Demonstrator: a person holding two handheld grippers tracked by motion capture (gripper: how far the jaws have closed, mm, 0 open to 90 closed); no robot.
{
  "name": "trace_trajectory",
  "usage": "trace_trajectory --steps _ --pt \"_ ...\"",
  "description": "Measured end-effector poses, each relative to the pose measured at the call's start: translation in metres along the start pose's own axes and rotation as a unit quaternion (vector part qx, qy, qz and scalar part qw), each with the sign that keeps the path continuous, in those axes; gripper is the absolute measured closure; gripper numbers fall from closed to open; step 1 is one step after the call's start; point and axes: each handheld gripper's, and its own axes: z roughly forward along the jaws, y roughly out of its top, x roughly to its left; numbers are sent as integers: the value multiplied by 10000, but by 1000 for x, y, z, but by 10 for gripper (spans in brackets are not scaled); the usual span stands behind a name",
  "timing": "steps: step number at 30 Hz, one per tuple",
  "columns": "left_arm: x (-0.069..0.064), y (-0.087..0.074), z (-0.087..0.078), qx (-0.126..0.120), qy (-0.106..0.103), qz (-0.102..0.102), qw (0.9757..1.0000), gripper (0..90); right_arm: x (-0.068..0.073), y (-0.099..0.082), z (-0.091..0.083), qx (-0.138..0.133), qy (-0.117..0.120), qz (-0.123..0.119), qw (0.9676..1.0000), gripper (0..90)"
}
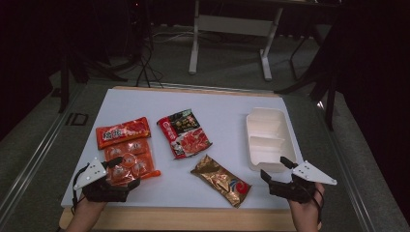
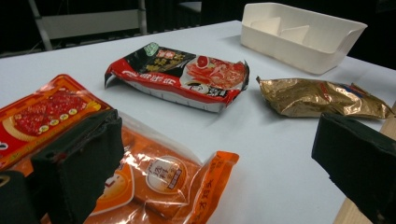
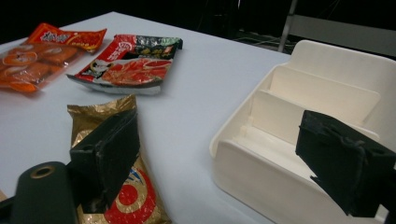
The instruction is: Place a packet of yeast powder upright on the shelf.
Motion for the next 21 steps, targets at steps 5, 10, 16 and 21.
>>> trace_trajectory --steps 5,10,16,21 --pt "-1 2 1 -77 16 -24 10000 19 -1 -3 3 55 -83 -24 9999 135" --pt "-2 3 1 -113 34 -45 9999 19 -2 -4 4 101 -68 -35 9999 142" --pt "-2 3 1 -111 28 -59 9999 19 -5 -1 0 30 -51 19 10000 149" --pt "-2 2 0 -124 -17 -41 9999 19 -7 5 -3 103 -12 232 9997 131"
